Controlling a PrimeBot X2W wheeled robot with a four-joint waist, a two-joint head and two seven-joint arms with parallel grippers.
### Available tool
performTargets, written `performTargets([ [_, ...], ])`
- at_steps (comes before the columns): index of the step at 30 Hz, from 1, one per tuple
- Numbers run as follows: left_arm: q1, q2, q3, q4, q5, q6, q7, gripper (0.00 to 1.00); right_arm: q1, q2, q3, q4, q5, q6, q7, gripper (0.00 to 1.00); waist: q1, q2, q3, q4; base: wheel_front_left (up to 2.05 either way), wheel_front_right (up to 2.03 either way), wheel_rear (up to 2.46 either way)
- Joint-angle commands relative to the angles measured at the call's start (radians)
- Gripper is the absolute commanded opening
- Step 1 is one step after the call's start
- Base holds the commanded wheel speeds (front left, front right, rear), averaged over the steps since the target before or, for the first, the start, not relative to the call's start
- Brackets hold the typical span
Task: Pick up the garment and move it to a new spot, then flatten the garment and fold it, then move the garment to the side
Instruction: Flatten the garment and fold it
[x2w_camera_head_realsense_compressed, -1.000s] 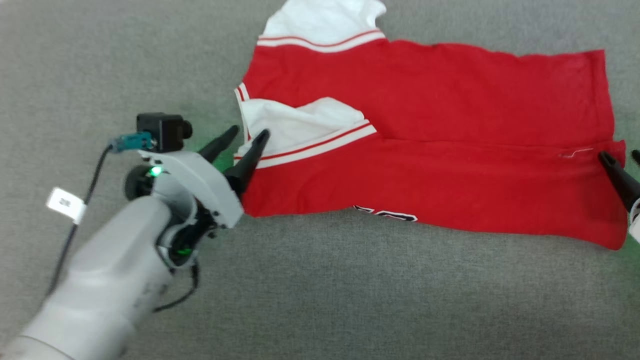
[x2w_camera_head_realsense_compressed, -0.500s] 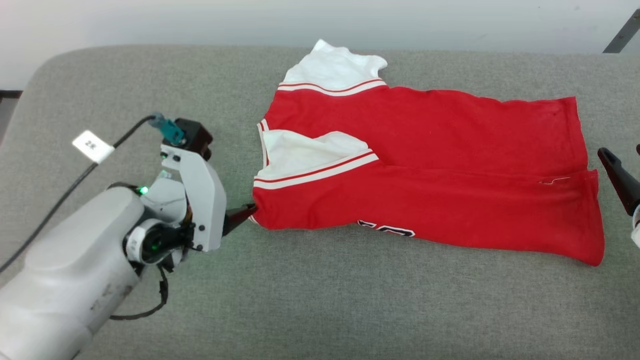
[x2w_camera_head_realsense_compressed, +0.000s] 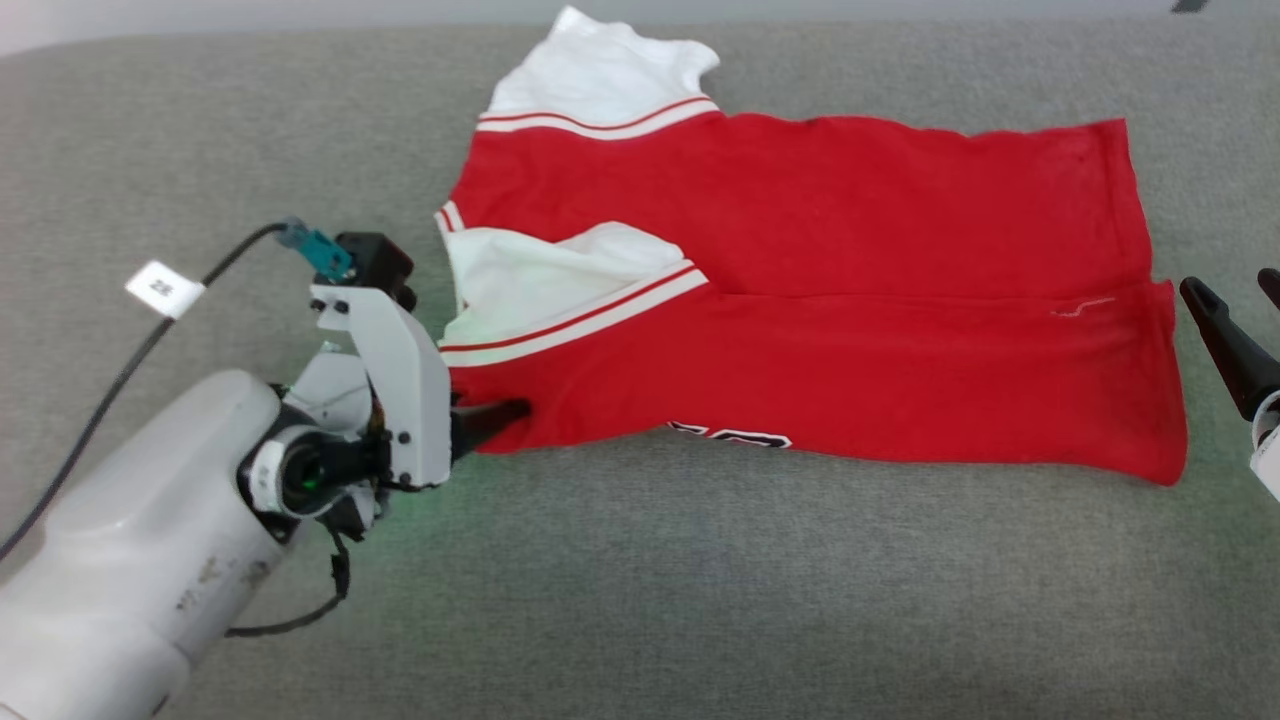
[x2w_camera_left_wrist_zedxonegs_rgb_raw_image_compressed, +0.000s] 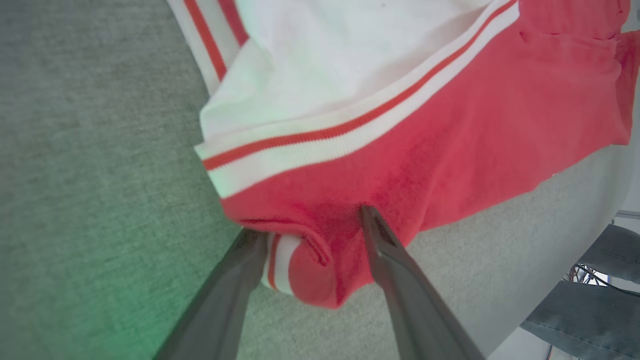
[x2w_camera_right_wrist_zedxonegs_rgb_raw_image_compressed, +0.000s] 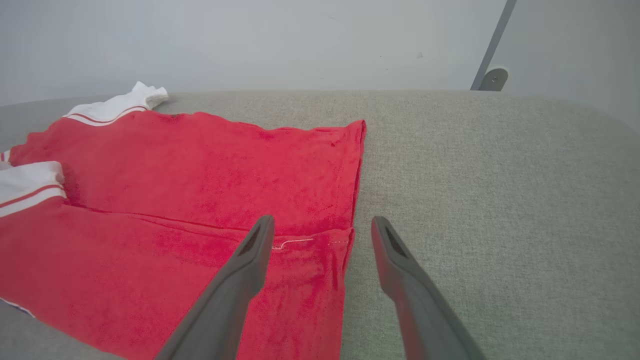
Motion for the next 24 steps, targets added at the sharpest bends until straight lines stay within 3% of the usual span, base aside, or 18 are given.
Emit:
performTargets([
  [1, 0.025, -0.019, -0.013, 0.018, -0.008, -0.008, 0.005, 0.2, -0.008, 0.003, -0.003, -0.001, -0.005, -0.001, 0.003, 1.0, 0.0, -0.0001, 0.031, -0.031, 0.0, 0.0, 0.0],
  [2, 0.028, -0.024, -0.013, 0.029, -0.014, -0.013, 0.007, 0.0, -0.007, 0.001, -0.003, -0.001, -0.003, -0.001, 0.003, 1.0, 0.0, -0.0001, 0.033, -0.034, 0.0, 0.0, 0.0],
  [7, 0.029, -0.04, -0.015, 0.057, -0.018, -0.037, 0.0, 0.0, 0.018, -0.024, 0.012, -0.012, 0.024, -0.001, 0.055, 1.0, 0.0, -0.0001, 0.037, -0.036, 0.0, 0.0, 0.0],
  [14, 0.001, -0.053, -0.009, 0.048, -0.009, -0.058, -0.008, 0.0, 0.042, -0.116, 0.119, -0.055, 0.096, -0.001, 0.295, 1.0, 0.0, -0.0001, 0.054, -0.016, 0.0, 0.0, 0.0],
  [22, -0.027, -0.073, -0.013, 0.033, 0.012, -0.065, -0.018, 0.0, -0.044, -0.137, 0.232, 0.062, 0.046, -0.001, 0.392, 1.0, 0.0, -0.0001, 0.096, 0.009, 0.0, 0.0, 0.0],
  [23, -0.028, -0.074, -0.013, 0.034, 0.013, -0.067, -0.02, 0.0, -0.051, -0.134, 0.246, 0.078, 0.047, -0.001, 0.394, 0.57, 0.0, -0.0001, 0.097, 0.012, 0.0, 0.0, 0.0],
  [24, -0.027, -0.074, -0.014, 0.036, 0.013, -0.068, -0.022, 0.0, -0.059, -0.128, 0.258, 0.088, 0.059, -0.001, 0.397, 0.07, 0.0, -0.0001, 0.098, 0.015, 0.0, 0.0, 0.0],
])
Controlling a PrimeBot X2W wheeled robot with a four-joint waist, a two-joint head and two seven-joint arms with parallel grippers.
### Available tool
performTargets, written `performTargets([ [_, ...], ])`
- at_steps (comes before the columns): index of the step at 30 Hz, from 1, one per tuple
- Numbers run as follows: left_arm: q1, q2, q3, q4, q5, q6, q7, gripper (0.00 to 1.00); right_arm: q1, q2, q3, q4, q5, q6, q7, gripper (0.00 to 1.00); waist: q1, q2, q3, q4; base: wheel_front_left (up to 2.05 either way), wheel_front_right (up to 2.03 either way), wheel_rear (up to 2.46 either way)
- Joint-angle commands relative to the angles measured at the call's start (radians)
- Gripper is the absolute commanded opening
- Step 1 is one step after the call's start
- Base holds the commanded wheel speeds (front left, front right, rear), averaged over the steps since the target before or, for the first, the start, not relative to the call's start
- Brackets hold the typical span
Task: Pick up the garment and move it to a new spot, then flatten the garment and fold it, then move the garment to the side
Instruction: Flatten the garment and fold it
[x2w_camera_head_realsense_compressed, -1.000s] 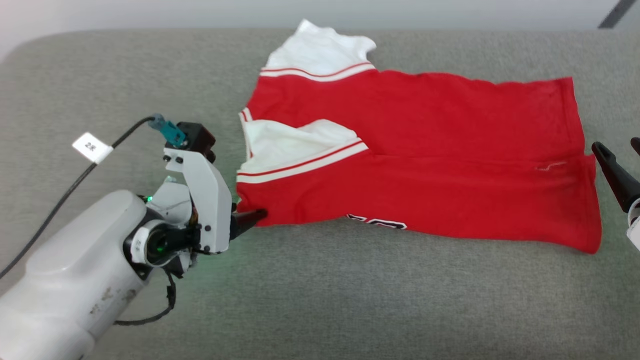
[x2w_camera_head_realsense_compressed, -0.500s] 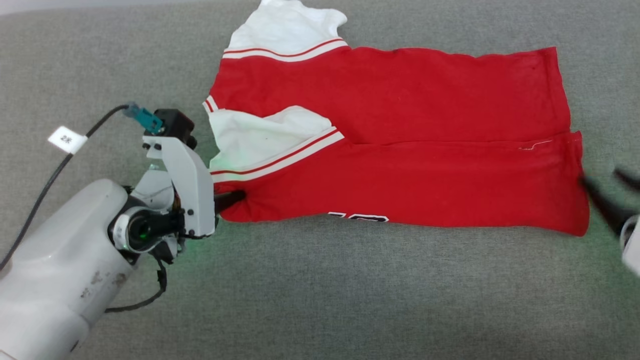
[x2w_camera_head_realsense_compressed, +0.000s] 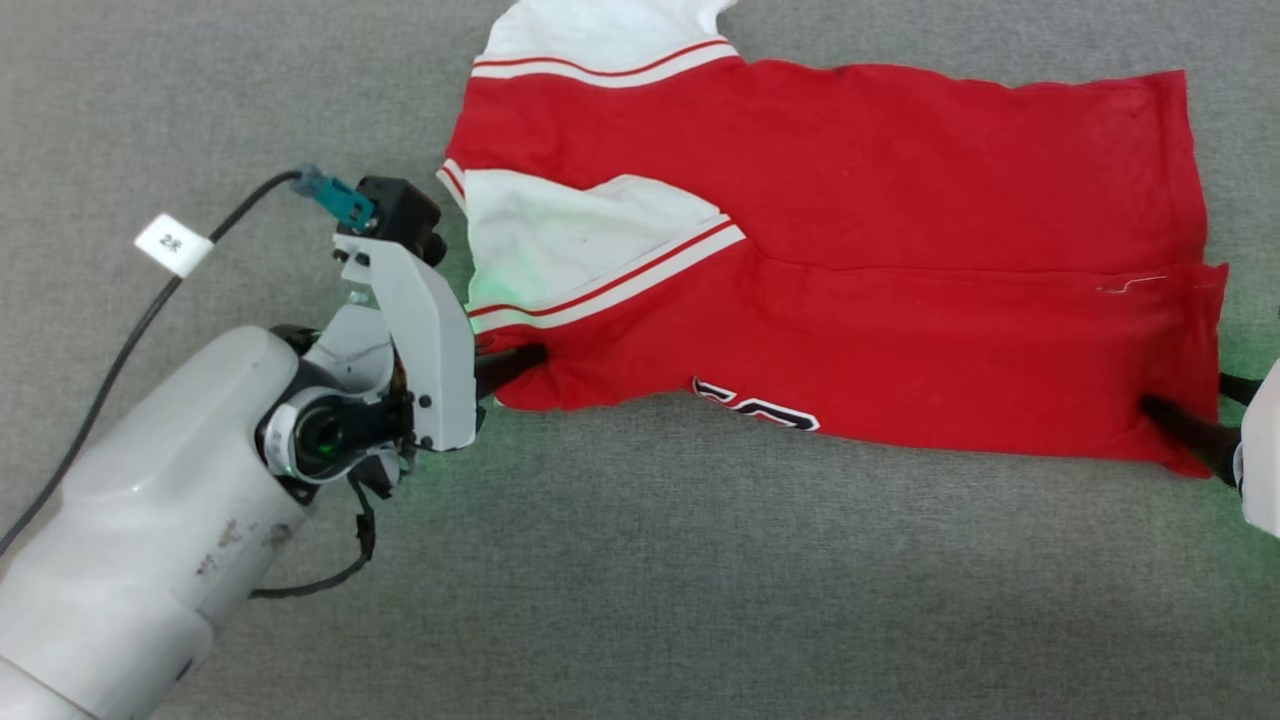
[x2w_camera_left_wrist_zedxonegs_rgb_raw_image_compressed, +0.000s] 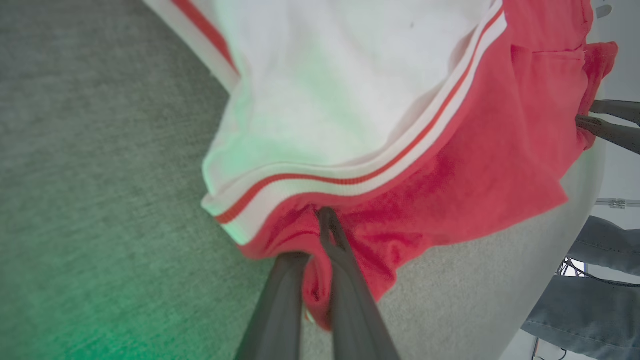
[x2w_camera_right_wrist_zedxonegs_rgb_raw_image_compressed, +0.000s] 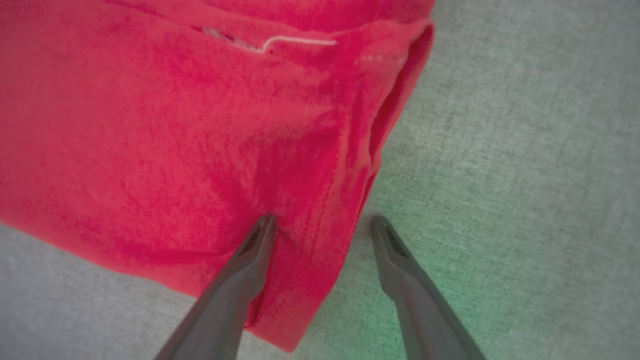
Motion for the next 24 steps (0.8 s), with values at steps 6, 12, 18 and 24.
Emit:
performTargets([
  [6, 0.057, -0.005, -0.027, 0.018, 0.014, -0.005, -0.013, 0.0, 0.001, 0.003, 0.066, 0.035, 0.055, -0.001, -0.005, 0.0, 0.0, 0.0, -0.021, 0.012, 0.0, 0.0, 0.0],
  [12, 0.129, 0.069, -0.026, -0.066, 0.019, 0.0, -0.049, 0.0, 0.027, -0.047, 0.07, 0.008, 0.09, -0.001, -0.023, 0.0, 0.0, 0.0, -0.077, 0.016, 0.0, 0.0, 0.0],
  [18, 0.22, 0.153, -0.017, -0.25, 0.005, 0.056, -0.075, 0.0, 0.097, -0.12, 0.069, -0.047, 0.122, -0.002, -0.002, 0.0, 0.0, 0.0, -0.115, 0.031, 0.0, 0.0, 0.0],
  [24, 0.322, 0.234, -0.012, -0.436, -0.014, 0.124, -0.102, 0.0, 0.19, -0.177, 0.04, -0.105, 0.161, -0.002, 0.006, 0.0, 0.0, 0.0, -0.133, 0.038, 0.0, 0.0, 0.0],
])
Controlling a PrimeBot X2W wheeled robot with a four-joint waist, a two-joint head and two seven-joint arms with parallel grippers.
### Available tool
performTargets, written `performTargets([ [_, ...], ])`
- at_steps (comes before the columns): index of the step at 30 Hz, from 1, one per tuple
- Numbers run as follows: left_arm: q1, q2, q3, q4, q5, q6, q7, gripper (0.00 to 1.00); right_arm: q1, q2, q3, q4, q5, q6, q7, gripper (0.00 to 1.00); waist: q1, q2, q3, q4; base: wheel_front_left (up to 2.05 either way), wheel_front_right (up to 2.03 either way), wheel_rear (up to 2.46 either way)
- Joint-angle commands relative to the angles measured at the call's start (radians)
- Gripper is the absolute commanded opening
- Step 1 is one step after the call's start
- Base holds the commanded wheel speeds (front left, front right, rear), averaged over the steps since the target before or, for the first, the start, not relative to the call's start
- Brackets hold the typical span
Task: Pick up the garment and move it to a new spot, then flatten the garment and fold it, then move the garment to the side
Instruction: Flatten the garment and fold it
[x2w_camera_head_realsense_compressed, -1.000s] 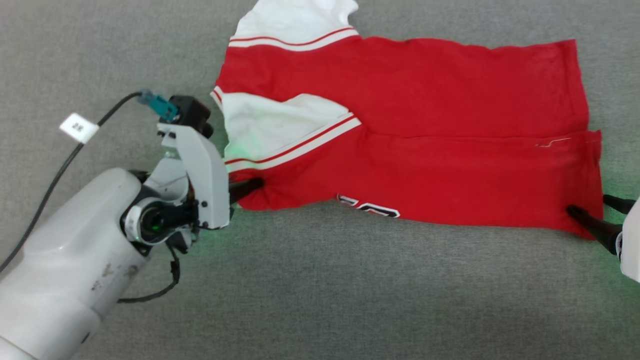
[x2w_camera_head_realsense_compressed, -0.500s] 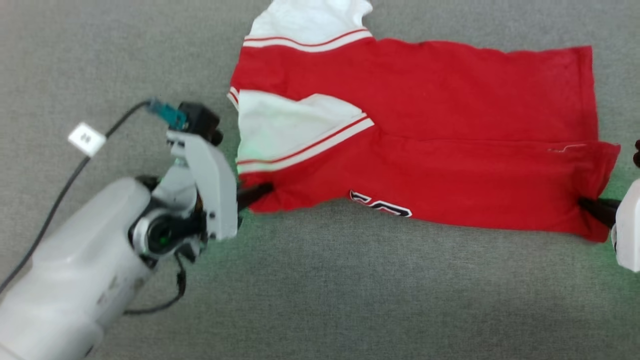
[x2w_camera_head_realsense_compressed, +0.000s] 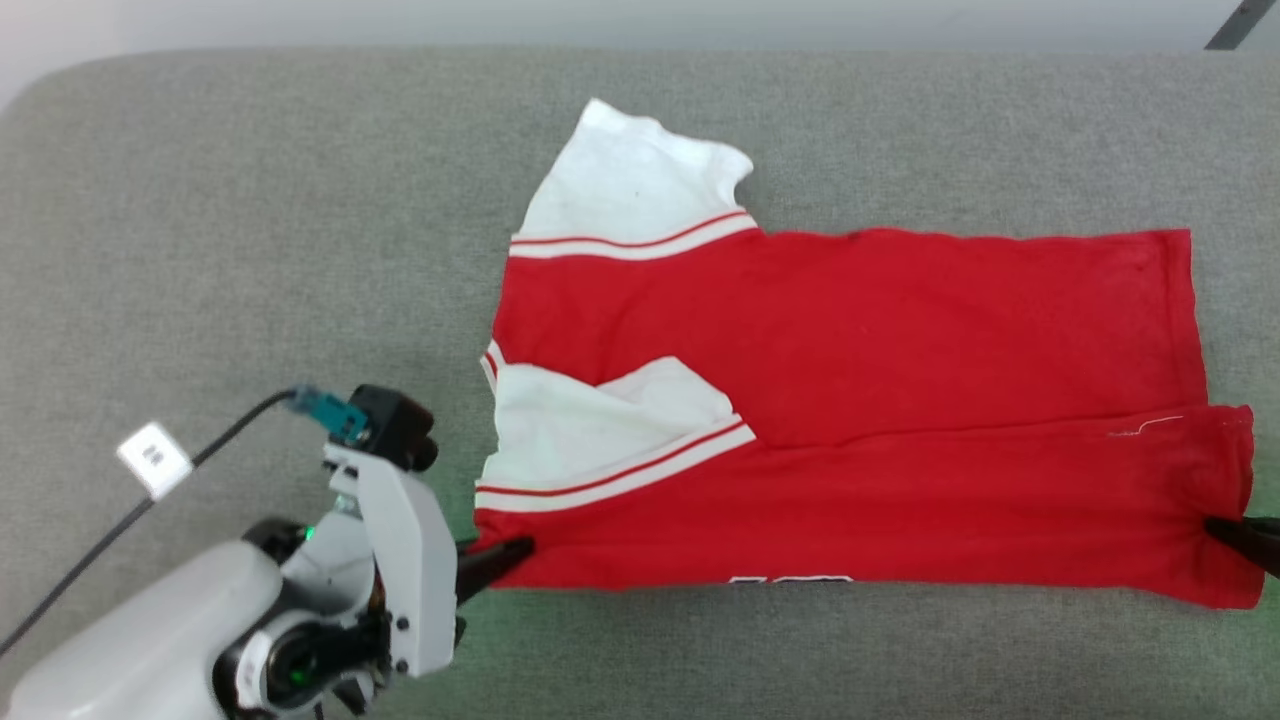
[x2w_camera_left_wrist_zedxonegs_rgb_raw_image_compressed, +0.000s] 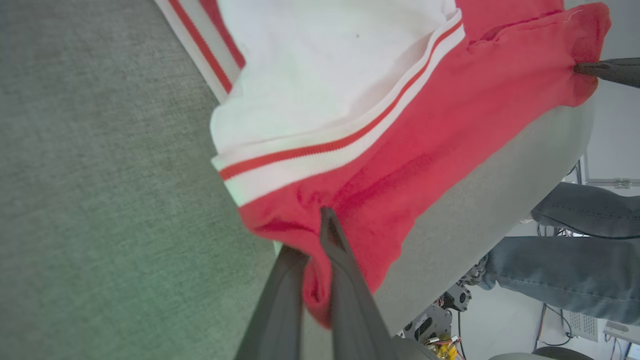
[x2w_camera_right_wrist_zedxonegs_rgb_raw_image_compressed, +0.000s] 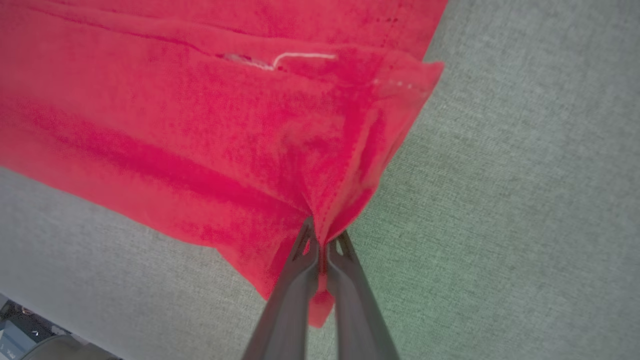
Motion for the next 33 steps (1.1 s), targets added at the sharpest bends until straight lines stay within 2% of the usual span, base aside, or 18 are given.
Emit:
performTargets([
  [1, 0.03, 0.01, 0.008, -0.029, -0.012, 0.017, -0.015, 0.0, 0.024, -0.005, -0.019, -0.007, 0.004, -0.001, -0.008, 0.0, 0.0, 0.0, -0.009, 0.003, 0.0, 0.0, 0.0],
  [2, 0.045, 0.015, 0.009, -0.044, -0.017, 0.023, -0.021, 0.0, 0.037, -0.005, -0.027, -0.01, 0.006, -0.001, -0.012, 0.0, 0.0, 0.0, -0.013, 0.004, 0.0, 0.0, 0.0],
  [3, 0.056, 0.019, 0.013, -0.057, -0.02, 0.031, -0.032, 0.0, 0.046, -0.002, -0.042, -0.01, 0.005, -0.001, -0.02, 0.33, 0.0, 0.0, -0.017, 0.004, 0.0, 0.0, 0.0],
  [4, 0.064, 0.024, 0.019, -0.066, -0.021, 0.038, -0.047, 0.14, 0.05, 0.007, -0.061, -0.01, -0.002, -0.001, -0.035, 1.0, 0.0, 0.0, -0.021, 0.003, 0.0, 0.0, 0.0],
  [5, 0.073, 0.027, 0.023, -0.073, -0.022, 0.043, -0.058, 0.29, 0.056, 0.015, -0.075, -0.01, -0.006, -0.001, -0.045, 1.0, 0.0, 0.0, -0.024, 0.003, 0.0, 0.0, 0.0],
  [6, 0.083, 0.031, 0.027, -0.08, -0.022, 0.047, -0.071, 0.48, 0.063, 0.022, -0.091, -0.013, -0.013, -0.001, -0.057, 1.0, 0.0, 0.0, -0.027, 0.002, 0.0, 0.0, 0.0],
  [7, 0.091, 0.036, 0.034, -0.089, -0.02, 0.05, -0.089, 1.0, 0.064, 0.028, -0.111, -0.014, -0.027, -0.001, -0.076, 1.0, 0.0, 0.0, -0.03, 0.002, 0.0, 0.0, 0.0],
  [12, 0.122, 0.058, 0.074, -0.117, -0.013, 0.068, -0.17, 1.0, 0.049, 0.082, -0.201, -0.015, -0.086, -0.001, -0.159, 1.0, 0.0, 0.0, -0.041, 0.001, 0.0, 0.0, 0.0],
  [15, 0.123, 0.066, 0.11, -0.126, 0.019, 0.078, -0.252, 1.0, 0.019, 0.138, -0.244, -0.032, -0.164, -0.001, -0.265, 1.0, 0.0, 0.0, -0.045, 0.003, 0.0, 0.0, 0.0],
  [20, 0.077, 0.03, 0.175, -0.079, 0.124, 0.08, -0.45, 1.0, -0.032, 0.27, -0.256, -0.031, -0.28, -0.001, -0.472, 1.0, 0.0, 0.0, -0.034, -0.009, 0.0, 0.0, 0.0],
  [23, 0.031, -0.006, 0.202, -0.019, 0.166, 0.073, -0.526, 1.0, -0.074, 0.339, -0.248, -0.007, -0.336, -0.001, -0.578, 1.0, 0.0, 0.0, -0.019, -0.028, 0.0, 0.0, 0.0],
  [27, -0.084, -0.058, 0.218, 0.092, 0.199, 0.052, -0.539, 1.0, -0.128, 0.404, -0.234, 0.012, -0.379, -0.001, -0.675, 1.0, 0.0, 0.0, 0.019, -0.068, 0.0, 0.0, 0.0],
  [33, -0.335, -0.111, 0.195, 0.337, 0.261, -0.005, -0.437, 1.0, -0.19, 0.474, -0.23, 0.012, -0.39, -0.001, -0.744, 1.0, 0.0, 0.0, 0.101, -0.171, 0.0, 0.0, 0.0],
])
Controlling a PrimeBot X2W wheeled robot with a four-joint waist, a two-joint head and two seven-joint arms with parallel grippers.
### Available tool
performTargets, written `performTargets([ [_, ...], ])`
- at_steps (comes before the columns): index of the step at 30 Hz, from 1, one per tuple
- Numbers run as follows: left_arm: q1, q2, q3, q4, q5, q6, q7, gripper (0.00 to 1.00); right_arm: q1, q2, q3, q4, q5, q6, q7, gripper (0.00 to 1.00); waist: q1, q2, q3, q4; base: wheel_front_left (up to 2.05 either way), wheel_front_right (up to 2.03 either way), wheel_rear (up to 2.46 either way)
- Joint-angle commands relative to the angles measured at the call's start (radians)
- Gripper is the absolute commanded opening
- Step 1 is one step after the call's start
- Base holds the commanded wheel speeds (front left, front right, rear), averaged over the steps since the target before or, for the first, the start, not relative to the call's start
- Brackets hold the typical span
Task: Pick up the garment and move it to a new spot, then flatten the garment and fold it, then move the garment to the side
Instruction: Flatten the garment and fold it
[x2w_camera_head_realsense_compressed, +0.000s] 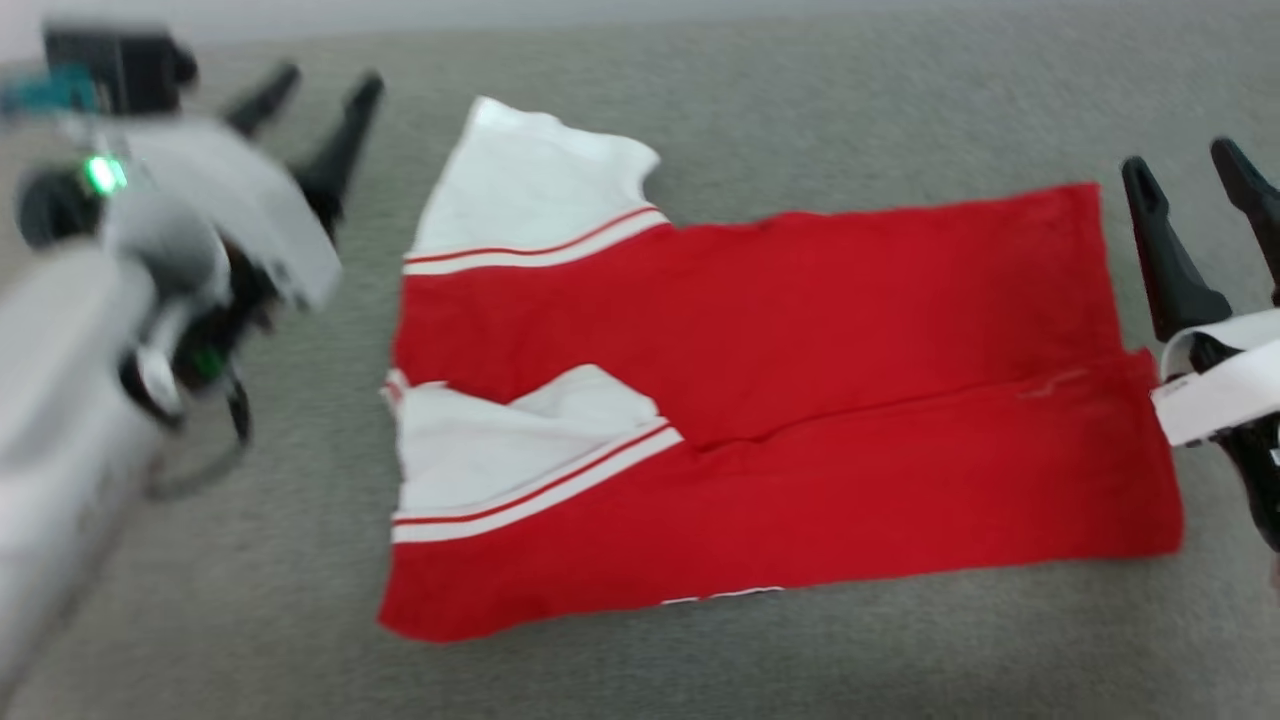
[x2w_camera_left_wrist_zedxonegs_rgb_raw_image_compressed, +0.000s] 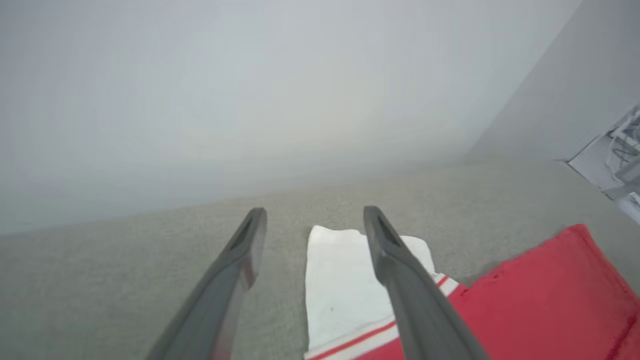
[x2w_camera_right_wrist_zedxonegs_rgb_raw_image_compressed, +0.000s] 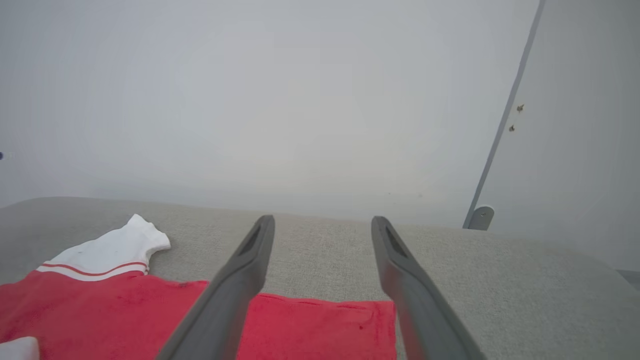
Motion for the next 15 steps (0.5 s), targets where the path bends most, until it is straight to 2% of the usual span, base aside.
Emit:
performTargets([
  [1, -0.042, -0.008, -0.006, 0.04, 0.014, -0.015, 0.02, 1.0, -0.012, 0.01, 0.005, 0.0, -0.005, -0.001, -0.01, 1.0, 0.0, 0.0, 0.077, -0.085, 0.0, 0.0, 0.0],
  [7, -0.251, -0.052, -0.044, 0.318, 0.029, -0.081, 0.189, 1.0, -0.028, 0.037, 0.033, 0.016, 0.008, -0.001, -0.042, 1.0, 0.0, 0.0, 0.144, -0.182, 0.0, 0.0, 0.0],
  [11, -0.344, -0.052, -0.098, 0.457, 0.028, -0.14, 0.397, 1.0, -0.042, 0.04, 0.07, 0.031, 0.019, -0.001, -0.056, 1.0, 0.0, 0.0, 0.181, -0.235, 0.0, 0.0, 0.0],
  [15, -0.416, -0.047, -0.129, 0.555, 0.013, -0.16, 0.587, 1.0, -0.046, 0.046, 0.102, 0.041, 0.032, -0.001, -0.074, 1.0, 0.0, 0.0, 0.205, -0.273, 0.0, 0.0, 0.0],
])
